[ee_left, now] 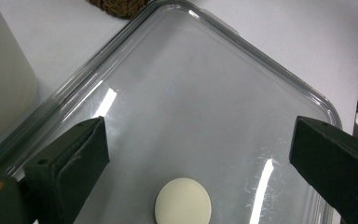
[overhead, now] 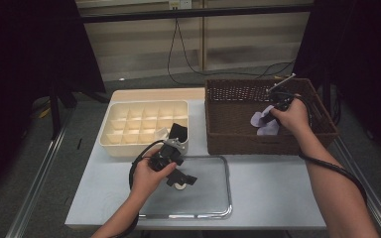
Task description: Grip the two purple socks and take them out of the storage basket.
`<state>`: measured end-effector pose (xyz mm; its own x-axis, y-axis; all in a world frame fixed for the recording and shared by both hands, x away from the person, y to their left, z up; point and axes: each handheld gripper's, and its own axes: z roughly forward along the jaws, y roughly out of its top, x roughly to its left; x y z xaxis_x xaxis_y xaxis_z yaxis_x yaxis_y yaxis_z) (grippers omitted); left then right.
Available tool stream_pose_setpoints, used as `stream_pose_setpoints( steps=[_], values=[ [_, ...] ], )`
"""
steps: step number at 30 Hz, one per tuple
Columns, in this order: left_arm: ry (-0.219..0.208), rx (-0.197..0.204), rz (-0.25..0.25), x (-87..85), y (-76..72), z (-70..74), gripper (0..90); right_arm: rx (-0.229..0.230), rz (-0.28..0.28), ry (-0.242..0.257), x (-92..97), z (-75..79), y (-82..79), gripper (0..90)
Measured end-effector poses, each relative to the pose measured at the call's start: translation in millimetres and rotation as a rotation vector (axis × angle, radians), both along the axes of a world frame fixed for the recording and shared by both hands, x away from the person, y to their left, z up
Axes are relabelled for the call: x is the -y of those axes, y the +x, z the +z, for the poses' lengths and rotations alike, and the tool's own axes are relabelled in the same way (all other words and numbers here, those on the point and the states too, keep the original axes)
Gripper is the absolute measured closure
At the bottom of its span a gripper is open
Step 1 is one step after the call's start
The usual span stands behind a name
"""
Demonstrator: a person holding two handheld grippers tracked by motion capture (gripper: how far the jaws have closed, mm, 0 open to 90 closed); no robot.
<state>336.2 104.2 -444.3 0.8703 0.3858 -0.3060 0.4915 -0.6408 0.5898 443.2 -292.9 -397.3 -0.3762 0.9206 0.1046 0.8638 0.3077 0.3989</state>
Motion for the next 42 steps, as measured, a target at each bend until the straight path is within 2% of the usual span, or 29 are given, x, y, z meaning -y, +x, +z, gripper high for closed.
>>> stream_pose_setpoints(
  steps=[1, 2, 5, 10, 13, 15, 18, 22, 23, 28, 30, 33, 36, 37, 38, 39, 40, 41, 42],
  values=[
    [0.001, 0.001, -0.001, 0.2, -0.1, 0.0, 4.6, 0.007, -0.006, -0.004, 0.5, 1.9, -0.4, 66.6],
    [0.004, -0.003, -0.004, 0.3, -0.3, 0.0, 4.6, 0.016, -0.006, -0.018, 1.1, 3.0, -0.4, 63.4],
    [0.005, -0.003, -0.003, 0.4, -0.3, -0.2, 4.6, 0.028, -0.018, 0.000, 3.7, 6.1, 0.2, 57.5],
    [-0.013, -0.015, -0.007, 0.4, 0.1, -2.2, 4.6, 0.041, -0.039, -0.021, 5.1, 7.0, 3.7, 47.9],
    [-0.013, -0.022, 0.000, 0.8, -0.3, -2.6, 4.6, 0.039, -0.053, -0.027, 5.7, 6.5, 6.4, 45.1],
    [0.010, -0.021, -0.012, 0.3, 0.5, -1.5, 4.6, 0.044, -0.067, -0.031, 5.9, 4.2, 8.6, 42.8],
    [-0.015, -0.030, 0.004, 0.8, -0.1, -3.6, 4.6, 0.049, -0.081, -0.017, 5.4, 1.9, 11.2, 37.3],
    [-0.004, -0.026, -0.003, -1.1, 1.8, -4.1, 4.6, 0.054, -0.110, 0.015, 2.7, 1.1, 14.4, 30.1],
    [-0.008, -0.029, 0.001, -1.4, 1.9, -4.4, 4.7, 0.054, -0.113, 0.010, 1.4, 0.7, 15.4, 26.9],
    [-0.008, -0.026, -0.005, -2.0, 2.0, -3.8, 4.7, 0.045, -0.125, 0.010, -0.9, -5.3, 19.1, 25.0],
    [0.005, -0.022, 0.000, -2.2, 1.4, -3.2, 4.7, 0.044, -0.131, 0.002, -1.4, -9.1, 20.6, 24.7],
    [-0.010, -0.032, 0.001, -1.9, 1.2, -4.2, 4.7, 0.035, -0.142, 0.002, -3.0, -13.2, 22.6, 26.4],
    [-0.009, -0.026, -0.007, -2.1, 2.0, -4.0, 4.7, 0.022, -0.134, -0.025, -4.8, -16.4, 24.5, 37.9],
    [-0.009, -0.025, -0.007, -2.1, 2.0, -4.0, 4.7, 0.018, -0.123, -0.022, -4.9, -18.1, 25.2, 45.2],
    [0.009, -0.017, -0.004, -2.4, 1.8, -2.9, 4.8, 0.015, -0.119, -0.028, -4.9, -18.8, 25.2, 54.8],
    [0.009, -0.015, -0.007, -2.7, 2.2, -2.7, 4.8, 0.007, -0.108, -0.033, -5.3, -19.6, 25.4, 60.3],
    [0.001, -0.018, 0.011, -2.1, 1.3, -3.2, 4.8, 0.008, -0.099, -0.025, -6.0, -20.3, 25.5, 65.8],
    [0.002, -0.017, 0.008, -2.8, 1.8, -2.9, 4.8, 0.010, -0.091, -0.031, -7.1, -20.0, 25.0, 75.7],
    [-0.005, -0.023, 0.008, -3.1, 2.0, -3.1, 4.8, 0.002, -0.080, -0.033, -8.5, -19.4, 24.6, 79.9]
  ],
)
